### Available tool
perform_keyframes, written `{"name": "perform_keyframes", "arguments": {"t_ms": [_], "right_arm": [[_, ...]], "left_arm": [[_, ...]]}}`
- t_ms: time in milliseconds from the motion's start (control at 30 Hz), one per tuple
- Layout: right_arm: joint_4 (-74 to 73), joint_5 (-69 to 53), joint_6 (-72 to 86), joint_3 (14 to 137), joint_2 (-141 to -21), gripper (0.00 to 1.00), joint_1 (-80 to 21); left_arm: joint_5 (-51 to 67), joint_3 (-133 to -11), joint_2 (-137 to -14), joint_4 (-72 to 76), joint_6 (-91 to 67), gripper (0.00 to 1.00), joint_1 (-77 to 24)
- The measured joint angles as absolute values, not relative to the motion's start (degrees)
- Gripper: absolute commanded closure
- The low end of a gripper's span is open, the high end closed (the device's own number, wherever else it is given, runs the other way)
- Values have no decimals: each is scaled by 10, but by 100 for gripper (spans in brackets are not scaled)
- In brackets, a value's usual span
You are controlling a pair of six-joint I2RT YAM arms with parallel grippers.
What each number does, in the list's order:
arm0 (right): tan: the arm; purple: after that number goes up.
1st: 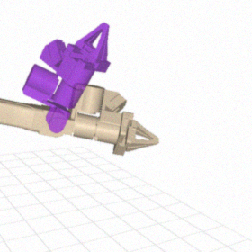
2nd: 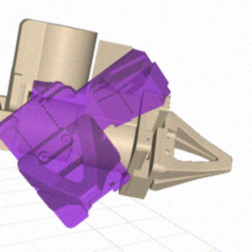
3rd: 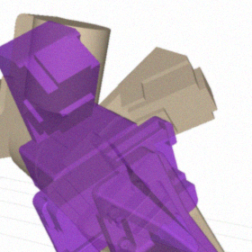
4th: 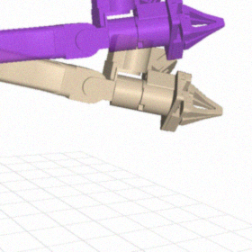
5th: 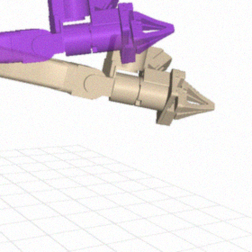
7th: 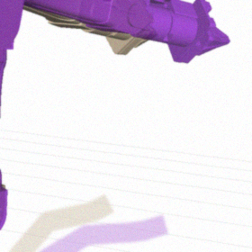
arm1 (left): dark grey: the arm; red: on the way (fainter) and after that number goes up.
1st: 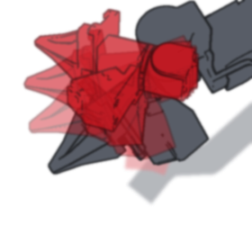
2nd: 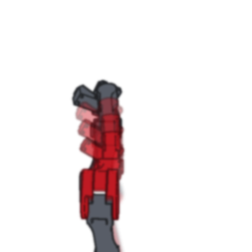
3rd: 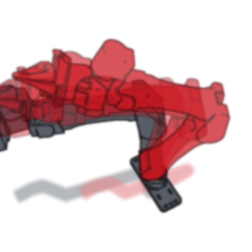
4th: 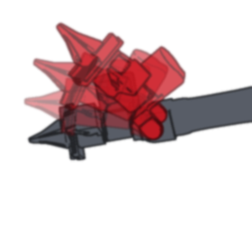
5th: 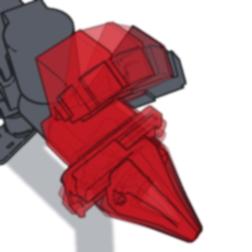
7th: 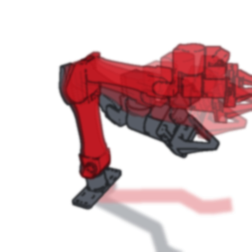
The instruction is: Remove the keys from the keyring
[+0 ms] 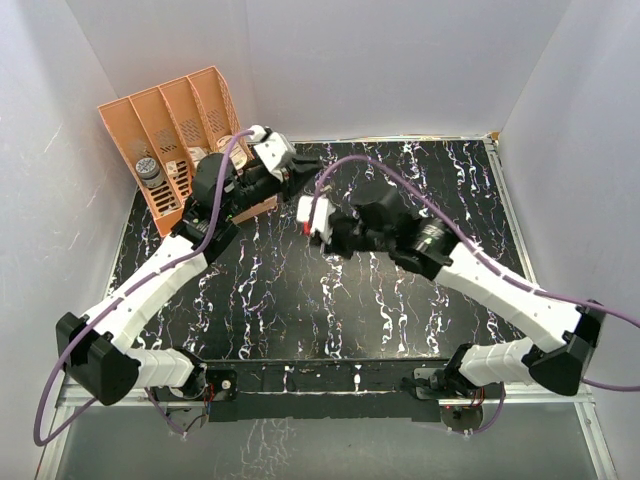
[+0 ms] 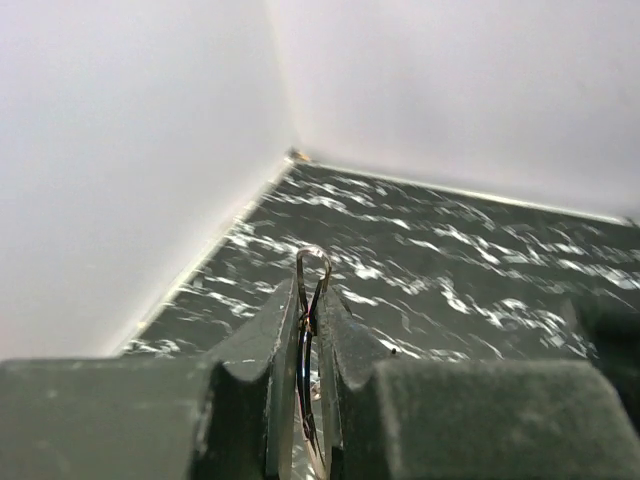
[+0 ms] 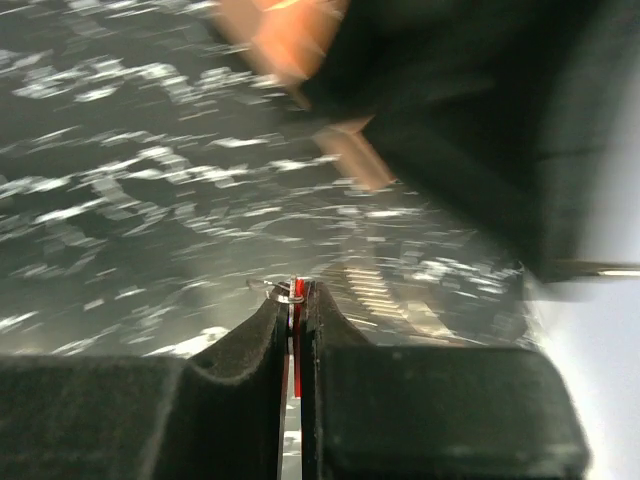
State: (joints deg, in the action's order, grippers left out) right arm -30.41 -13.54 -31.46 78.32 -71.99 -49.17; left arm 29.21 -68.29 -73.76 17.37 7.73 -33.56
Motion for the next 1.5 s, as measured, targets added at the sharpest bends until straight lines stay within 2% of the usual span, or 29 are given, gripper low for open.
{"name": "perform_keyframes", "arguments": {"t_ms": [100,233,600,700,800,967,1267,1500], "right_arm": [[-344,-193,-302,747,-745,100,-513],[-371,-200,-288,705,-757,100,-513],[-266,-20,-246,674,-622,100,-496],[-227,7,-220,674,-633,100,-429],[-187,-9,-181,674,-657,100,-318],[-121,-45,-127,674,-714,100,-189],[2,-116,-65,656,-841,100,-86],[69,-135,-29,601,-914,100,-32]], "left_arm": [[230,-683,-719,209,77,100,-331],[172,-687,-687,235,86,100,-331],[39,-676,-676,195,130,100,-331],[6,-649,-680,174,123,100,-331],[-10,-616,-686,157,100,100,-331],[3,-566,-719,159,40,100,-331],[85,-475,-820,243,-69,100,-320],[167,-434,-903,400,-151,100,-281]]}}
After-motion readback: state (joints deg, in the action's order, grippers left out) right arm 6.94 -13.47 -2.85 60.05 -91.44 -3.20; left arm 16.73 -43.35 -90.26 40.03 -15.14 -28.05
